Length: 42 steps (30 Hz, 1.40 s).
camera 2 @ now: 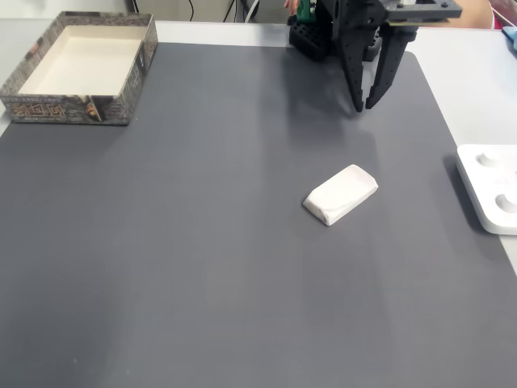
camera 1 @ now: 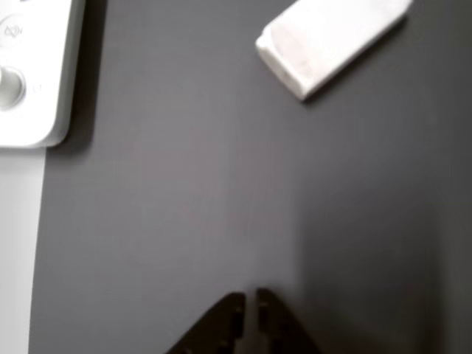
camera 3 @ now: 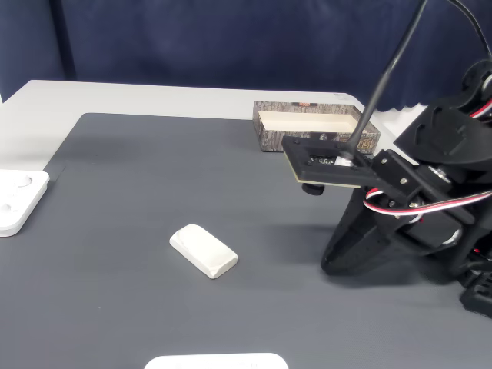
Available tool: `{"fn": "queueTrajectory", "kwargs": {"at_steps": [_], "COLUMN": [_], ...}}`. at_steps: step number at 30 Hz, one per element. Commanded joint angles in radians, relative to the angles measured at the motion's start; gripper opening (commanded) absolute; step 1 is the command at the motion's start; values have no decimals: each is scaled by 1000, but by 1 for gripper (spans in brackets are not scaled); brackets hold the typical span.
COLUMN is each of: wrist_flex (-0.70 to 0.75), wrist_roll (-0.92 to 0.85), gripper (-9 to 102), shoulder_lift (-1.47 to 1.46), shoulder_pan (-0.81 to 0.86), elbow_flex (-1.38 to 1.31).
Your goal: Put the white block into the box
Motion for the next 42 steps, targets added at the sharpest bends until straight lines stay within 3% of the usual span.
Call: {"fn": "queueTrajectory", "kwargs": {"at_steps": [1,31,42], "wrist_flex": [0,-2,-37], "wrist_roll": [-5,-3,29], "gripper": [-2,-2,-2], "shoulder_lift": [35,29,-256], "shoulder_pan": [0,9,34], "elbow_flex": [20,20,-152]}}
